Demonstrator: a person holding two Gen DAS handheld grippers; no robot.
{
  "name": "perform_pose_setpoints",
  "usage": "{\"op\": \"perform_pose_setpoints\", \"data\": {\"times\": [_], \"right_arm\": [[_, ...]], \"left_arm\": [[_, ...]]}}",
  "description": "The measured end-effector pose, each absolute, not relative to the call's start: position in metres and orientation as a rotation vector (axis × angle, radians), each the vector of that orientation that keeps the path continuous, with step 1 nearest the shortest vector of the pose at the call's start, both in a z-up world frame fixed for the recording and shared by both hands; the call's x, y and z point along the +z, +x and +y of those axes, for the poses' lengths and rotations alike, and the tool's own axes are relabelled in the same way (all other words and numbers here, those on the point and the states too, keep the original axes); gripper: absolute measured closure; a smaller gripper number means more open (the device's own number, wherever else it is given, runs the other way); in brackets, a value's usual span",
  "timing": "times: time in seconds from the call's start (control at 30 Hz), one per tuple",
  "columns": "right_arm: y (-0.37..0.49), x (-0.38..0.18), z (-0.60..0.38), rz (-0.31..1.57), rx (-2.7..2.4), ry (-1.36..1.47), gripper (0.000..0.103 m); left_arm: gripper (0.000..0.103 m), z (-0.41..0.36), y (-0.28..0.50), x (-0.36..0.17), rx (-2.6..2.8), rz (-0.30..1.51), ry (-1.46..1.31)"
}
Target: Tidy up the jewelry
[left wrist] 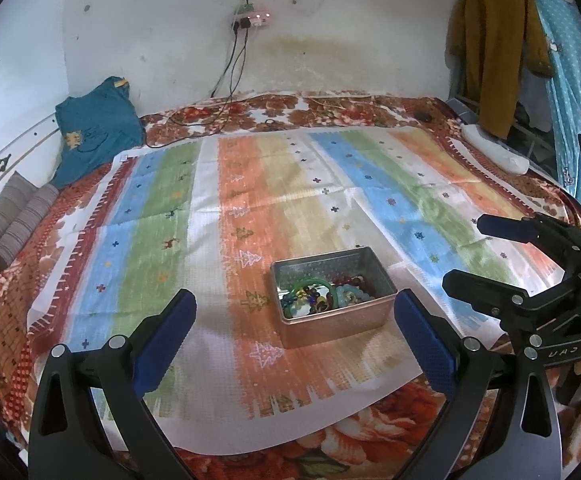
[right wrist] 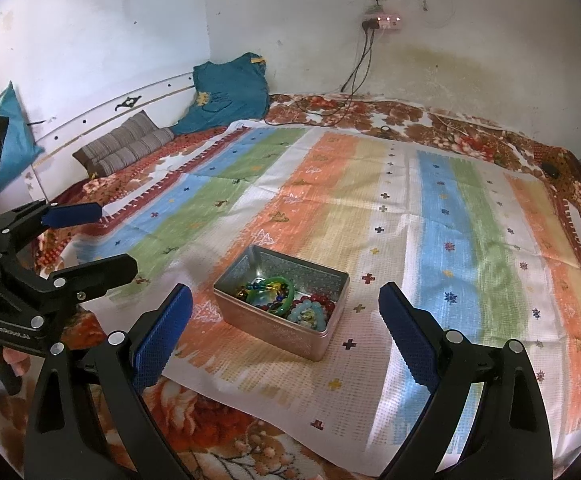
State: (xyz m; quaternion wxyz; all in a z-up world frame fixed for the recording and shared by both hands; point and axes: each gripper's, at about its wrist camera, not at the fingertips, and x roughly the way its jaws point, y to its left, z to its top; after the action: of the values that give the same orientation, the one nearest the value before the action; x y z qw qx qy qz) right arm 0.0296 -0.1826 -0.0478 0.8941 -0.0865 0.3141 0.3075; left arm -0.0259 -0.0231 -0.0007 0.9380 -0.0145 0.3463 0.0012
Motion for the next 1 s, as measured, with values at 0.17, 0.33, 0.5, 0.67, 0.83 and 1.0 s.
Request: {"op": "perform_pose_setpoints", "data": {"times": [0.17,0.33,0.5,0.67,0.83,1.0], "right_arm": [[0.0272,-0.0475,-0.1837,0.636,0.624,-0.187,0.008],[0.0255,-0.0484,-0.1813,0.635,0.624,-0.206,0.008],[0.0256,-0.0487,-0.1808,0.635,0.621,-0.206,0.008],[0.0256,-0.0489,-0.1808,0.636,0.621,-0.207,0.008],[0.0256,-0.0491,-0.1809,0.637,0.621,-0.207,0.008],[0.0257,-0.0491,-0.1811,0.635,0.622,-0.207,0.008]], "left_arm": [[0.006,-0.0222,-0.0271,0.0007,0.003,0.699,-0.037],[0.006,-0.0218,-0.0269,0.0008,0.003,0.698,-0.036],[0.006,-0.0221,-0.027,0.0009,0.004,0.698,-0.036],[0.006,-0.0234,-0.0271,0.0036,-0.007,0.686,-0.042],[0.006,-0.0249,-0.0248,0.005,-0.003,0.686,-0.049],[0.006,-0.0256,-0.0251,0.0045,-0.001,0.686,-0.049]]}}
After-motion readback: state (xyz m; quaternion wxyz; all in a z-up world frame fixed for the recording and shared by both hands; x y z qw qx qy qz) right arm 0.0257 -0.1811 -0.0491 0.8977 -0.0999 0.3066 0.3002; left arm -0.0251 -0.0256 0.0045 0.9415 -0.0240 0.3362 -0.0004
